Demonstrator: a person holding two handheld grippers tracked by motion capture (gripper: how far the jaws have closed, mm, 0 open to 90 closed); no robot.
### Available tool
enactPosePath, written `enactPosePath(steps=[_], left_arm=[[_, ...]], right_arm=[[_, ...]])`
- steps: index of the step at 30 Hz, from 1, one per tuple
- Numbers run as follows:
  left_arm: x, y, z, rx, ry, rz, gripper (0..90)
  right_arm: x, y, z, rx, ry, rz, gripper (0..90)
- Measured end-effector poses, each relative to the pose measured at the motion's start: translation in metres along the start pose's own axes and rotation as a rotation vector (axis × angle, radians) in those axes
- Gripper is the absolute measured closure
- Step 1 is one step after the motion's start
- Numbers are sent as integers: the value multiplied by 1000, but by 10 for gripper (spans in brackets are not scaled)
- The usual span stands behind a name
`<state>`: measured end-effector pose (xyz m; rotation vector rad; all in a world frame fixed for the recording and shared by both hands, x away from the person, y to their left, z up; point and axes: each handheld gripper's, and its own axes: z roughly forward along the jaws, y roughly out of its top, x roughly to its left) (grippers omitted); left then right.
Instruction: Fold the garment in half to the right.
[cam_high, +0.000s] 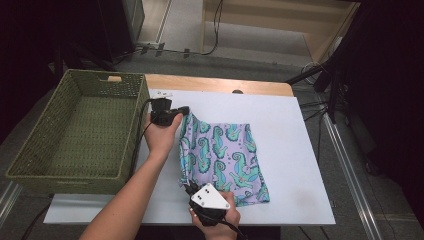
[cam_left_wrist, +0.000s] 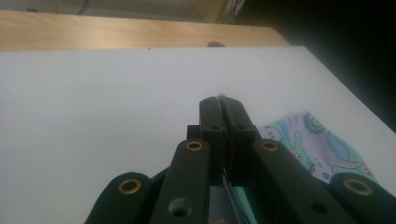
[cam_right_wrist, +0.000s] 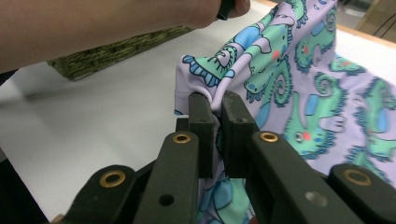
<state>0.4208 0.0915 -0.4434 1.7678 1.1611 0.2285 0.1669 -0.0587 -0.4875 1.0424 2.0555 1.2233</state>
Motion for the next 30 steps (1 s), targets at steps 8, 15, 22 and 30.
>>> enactPosePath(steps=[8,15,22,30], left_arm=[[-19,6,4,-16,-32,28,869],[-32,8,11,-20,-53,44,869],[-46,11,21,-20,-80,53,869],[-59,15,39,-10,-136,48,869]], right_arm=[[-18,-2,-21,-29,-19,13,824],[-35,-8,-37,-36,-28,58,823],[-54,-12,-52,-48,-38,100,823],[-79,-21,-65,-51,-24,173,822]])
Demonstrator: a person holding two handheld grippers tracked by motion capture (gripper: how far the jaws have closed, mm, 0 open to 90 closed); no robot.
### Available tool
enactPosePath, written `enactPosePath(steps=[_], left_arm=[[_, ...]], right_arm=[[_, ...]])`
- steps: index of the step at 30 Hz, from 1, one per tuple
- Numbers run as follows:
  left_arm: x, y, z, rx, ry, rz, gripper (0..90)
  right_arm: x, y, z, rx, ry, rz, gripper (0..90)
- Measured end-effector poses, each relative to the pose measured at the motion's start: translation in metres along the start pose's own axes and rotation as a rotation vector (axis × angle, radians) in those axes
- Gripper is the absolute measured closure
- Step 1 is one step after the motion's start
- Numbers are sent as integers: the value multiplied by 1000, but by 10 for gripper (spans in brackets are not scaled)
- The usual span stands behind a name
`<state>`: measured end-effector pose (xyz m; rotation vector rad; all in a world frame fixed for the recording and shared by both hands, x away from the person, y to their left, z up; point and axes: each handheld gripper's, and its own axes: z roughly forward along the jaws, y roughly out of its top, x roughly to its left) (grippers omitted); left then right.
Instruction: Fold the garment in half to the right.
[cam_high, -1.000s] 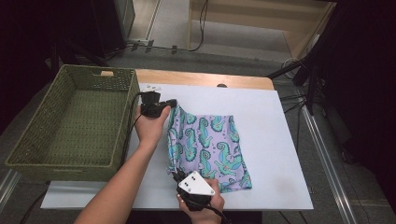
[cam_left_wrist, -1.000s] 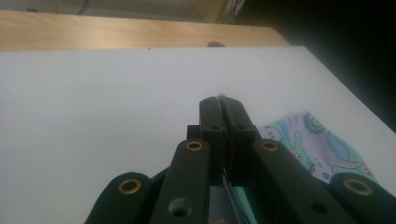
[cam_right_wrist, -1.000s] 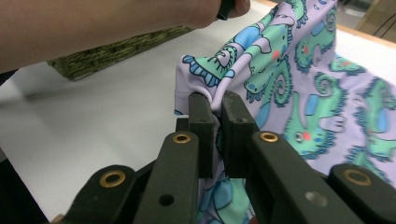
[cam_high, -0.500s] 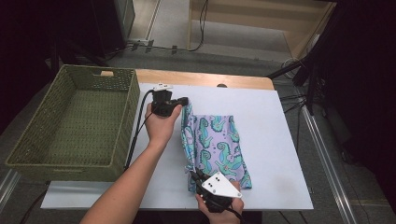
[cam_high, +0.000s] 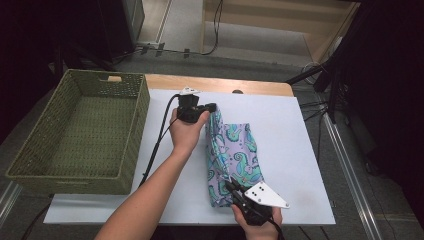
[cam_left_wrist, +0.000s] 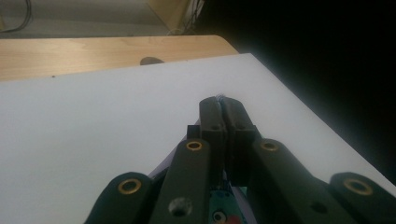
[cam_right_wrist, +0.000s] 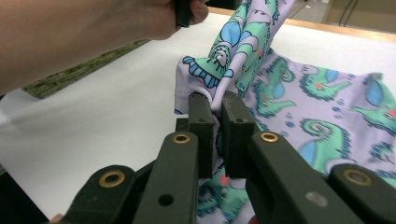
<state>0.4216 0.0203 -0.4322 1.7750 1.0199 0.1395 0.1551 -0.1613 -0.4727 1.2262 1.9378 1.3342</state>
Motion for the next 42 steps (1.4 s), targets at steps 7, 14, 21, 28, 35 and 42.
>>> enactPosePath(steps=[7,14,21,28,35,42], left_arm=[[-5,1,20,19,-22,-10,868],[-13,-3,49,46,-77,-30,869],[-16,-8,72,89,-88,-49,868],[-21,-13,91,138,-111,-37,844],[-20,-17,79,113,-139,5,423],[-11,-36,63,195,42,38,399]], right_arm=[[-20,-8,-7,8,-30,28,822],[-41,-21,-14,35,-73,44,822],[-57,-30,-18,63,-109,45,822],[-73,-45,-16,110,-132,94,815],[-86,-60,-17,177,-146,191,549],[-91,-67,-32,221,-174,243,402]])
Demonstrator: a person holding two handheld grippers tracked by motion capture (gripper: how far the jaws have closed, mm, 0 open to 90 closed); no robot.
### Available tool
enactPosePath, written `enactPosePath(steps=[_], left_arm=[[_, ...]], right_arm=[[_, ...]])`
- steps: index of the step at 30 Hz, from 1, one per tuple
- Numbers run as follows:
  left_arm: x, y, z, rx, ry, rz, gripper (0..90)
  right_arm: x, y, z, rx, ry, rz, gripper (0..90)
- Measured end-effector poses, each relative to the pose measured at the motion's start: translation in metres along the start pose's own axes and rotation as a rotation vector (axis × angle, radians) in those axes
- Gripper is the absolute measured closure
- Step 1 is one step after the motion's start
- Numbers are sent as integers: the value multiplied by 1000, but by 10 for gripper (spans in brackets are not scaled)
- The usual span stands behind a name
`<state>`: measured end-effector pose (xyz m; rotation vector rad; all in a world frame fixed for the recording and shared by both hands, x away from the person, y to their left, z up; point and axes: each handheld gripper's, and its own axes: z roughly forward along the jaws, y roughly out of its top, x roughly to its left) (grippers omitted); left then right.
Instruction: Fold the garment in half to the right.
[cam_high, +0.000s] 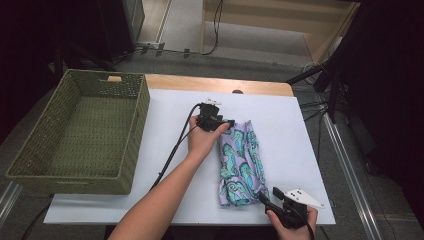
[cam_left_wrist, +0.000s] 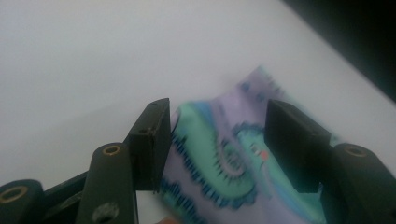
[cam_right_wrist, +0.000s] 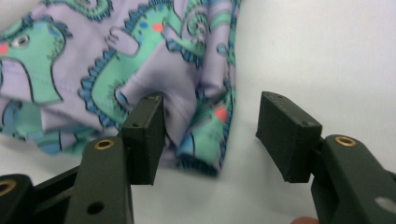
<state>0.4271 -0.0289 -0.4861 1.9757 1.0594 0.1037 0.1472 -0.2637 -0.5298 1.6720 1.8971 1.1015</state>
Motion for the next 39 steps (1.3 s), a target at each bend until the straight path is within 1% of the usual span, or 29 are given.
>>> enactPosePath(steps=[2,3,6,7,8,9,10,11,12,13,14,15,16,18,20,22,23,26,28,29,30,31,32,33,35,38,39], left_arm=[[2,-8,0,33,35,0,398],[2,-11,0,42,47,-6,398],[4,-19,4,73,45,-29,413],[4,-19,4,73,45,-29,449],[4,-22,7,83,33,-35,511],[4,-22,7,77,47,-32,538],[6,-21,7,77,32,-46,599],[8,-21,7,81,8,-66,673],[10,-21,6,83,-2,-77,733],[11,-20,6,86,-6,-75,781],[11,-20,6,86,-6,-75,804],[14,-20,5,86,-14,-73,810],[15,-20,4,86,-12,-74,813],[17,-20,2,87,-13,-75,814],[23,-18,-3,85,-6,-76,814],[25,-17,-5,83,-1,-76,815],[30,-16,-10,81,3,-76,815],[38,-15,-17,81,16,-77,815],[45,-15,-23,78,23,-81,815],[45,-15,-23,78,23,-81,815],[48,-14,-25,78,27,-81,815],[55,-14,-31,81,35,-84,815],[55,-14,-31,81,35,-84,815],[62,-13,-37,81,43,-85,815],[70,-12,-42,82,59,-87,815],[79,-10,-44,78,64,-93,815],[81,-10,-44,76,64,-88,814]], right_arm=[[-1,-4,-2,3,10,1,419],[-1,-4,-3,5,14,-6,448],[-1,-5,-2,10,52,-22,606],[-1,-5,-2,10,52,-22,606],[3,-5,0,13,68,-36,693],[4,-5,0,15,79,-33,727],[4,-6,2,15,98,-27,760],[4,-6,2,14,113,-14,781],[4,-6,3,13,119,-3,793],[4,-6,3,13,124,2,800],[4,-5,4,13,127,5,804],[5,-5,4,11,129,10,807],[6,-5,5,10,134,14,808],[11,-4,6,11,137,7,808],[17,-3,9,14,148,5,808],[24,-1,13,12,159,-10,808],[28,0,14,14,163,-15,808],[41,3,20,18,170,-28,808],[50,5,25,18,177,-47,807],[55,6,27,19,178,-61,807],[55,6,27,19,178,-61,807],[63,8,32,21,188,-72,807],[66,9,33,23,190,-71,807],[69,10,36,23,193,-74,807],[76,13,40,22,200,-73,807],[84,18,46,15,205,-67,807],[85,20,48,14,211,-66,807]])
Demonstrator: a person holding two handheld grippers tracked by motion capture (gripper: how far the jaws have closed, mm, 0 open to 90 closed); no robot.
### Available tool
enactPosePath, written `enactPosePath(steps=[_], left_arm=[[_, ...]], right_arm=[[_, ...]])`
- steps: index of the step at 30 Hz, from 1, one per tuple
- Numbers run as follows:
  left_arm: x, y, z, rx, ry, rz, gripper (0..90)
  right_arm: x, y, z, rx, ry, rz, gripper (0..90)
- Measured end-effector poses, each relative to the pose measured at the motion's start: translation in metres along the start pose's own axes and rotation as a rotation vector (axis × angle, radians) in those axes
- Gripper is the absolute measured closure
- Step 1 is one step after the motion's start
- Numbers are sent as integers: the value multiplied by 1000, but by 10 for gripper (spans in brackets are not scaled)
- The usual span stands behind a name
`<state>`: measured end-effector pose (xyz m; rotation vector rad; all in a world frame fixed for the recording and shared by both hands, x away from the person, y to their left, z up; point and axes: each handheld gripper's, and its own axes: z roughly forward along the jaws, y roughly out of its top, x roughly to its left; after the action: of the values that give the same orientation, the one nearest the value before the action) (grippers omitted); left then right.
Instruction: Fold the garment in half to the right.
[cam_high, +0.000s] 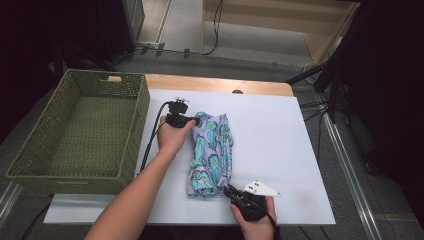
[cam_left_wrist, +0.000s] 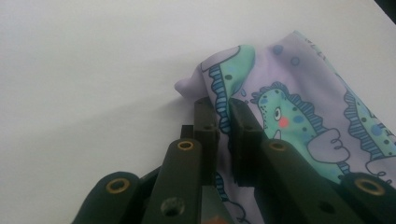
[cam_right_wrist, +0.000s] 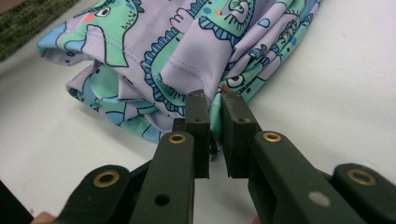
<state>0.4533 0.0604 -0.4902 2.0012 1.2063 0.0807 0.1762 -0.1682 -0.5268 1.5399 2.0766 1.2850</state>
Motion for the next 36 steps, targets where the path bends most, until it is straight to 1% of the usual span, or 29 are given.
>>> enactPosePath(steps=[2,3,4,6,7,8,9,10,12,13,15,16,17,18,20,21,22,24,25,26,27,28,29,30,31,32,34,35,36], left_arm=[[1,0,-1,-10,4,2,795],[0,-1,-2,-26,13,3,762],[0,-3,-5,-43,14,-4,707],[-1,-6,-10,-59,-9,-19,594],[-3,-8,-13,-66,-13,-18,554],[-3,-8,-13,-66,-13,-18,536],[-9,-13,-19,-76,-5,6,526],[-11,-16,-22,-84,-2,13,514],[-17,-23,-29,-98,-11,26,511],[-17,-23,-29,-98,-11,26,511],[-27,-34,-39,-107,-21,56,501],[-30,-39,-43,-111,-25,63,495],[-30,-39,-43,-111,-25,63,492],[-38,-48,-51,-116,-38,85,483],[-46,-58,-58,-122,-50,113,480],[-46,-58,-58,-122,-50,113,480],[-53,-68,-65,-112,-59,150,480],[-61,-80,-69,-90,-64,190,480],[-63,-86,-72,-81,-77,204,480],[-66,-92,-76,-82,-76,216,479],[-66,-92,-76,-82,-76,216,480],[-70,-103,-82,-89,-78,224,479],[-70,-103,-82,-89,-78,224,480],[-72,-109,-86,-88,-84,232,480],[-75,-117,-91,-99,-77,237,479],[-76,-122,-93,-97,-74,241,479],[-78,-126,-95,-98,-80,237,479],[-80,-130,-98,-97,-78,244,479],[-85,-136,-100,-99,-61,263,479]], right_arm=[[2,2,2,-1,3,-1,800],[2,2,2,-3,1,3,777],[1,2,1,-6,1,6,724],[-2,2,-4,-21,4,6,584],[-4,2,-8,-32,4,-6,529],[-5,2,-12,-35,10,-16,484],[-7,3,-17,-37,7,-26,466],[-10,3,-21,-51,-1,-32,459],[-15,4,-30,-73,-7,-30,458],[-17,5,-33,-84,-12,-27,458],[-18,7,-38,-96,-10,-31,469],[-18,8,-39,-101,-8,-32,477],[-18,8,-39,-101,-8,-32,477],[-15,10,-40,-105,0,-41,507],[-11,12,-38,-102,6,-61,537],[-11,12,-38,-102,6,-61,537],[-5,15,-36,-97,13,-79,544],[0,18,-33,-99,1,-97,522],[3,19,-32,-101,-19,-112,513],[5,21,-30,-98,-25,-121,513],[6,23,-28,-95,-22,-125,512],[7,24,-26,-93,-21,-126,513],[7,24,-26,-93,-21,-126,513],[8,26,-23,-90,-22,-125,515],[10,29,-17,-80,-29,-124,534],[10,29,-15,-76,-32,-127,544],[9,30,-9,-66,-35,-123,569],[9,30,-7,-54,-47,-122,601],[9,30,-5,-46,-56,-130,630]])
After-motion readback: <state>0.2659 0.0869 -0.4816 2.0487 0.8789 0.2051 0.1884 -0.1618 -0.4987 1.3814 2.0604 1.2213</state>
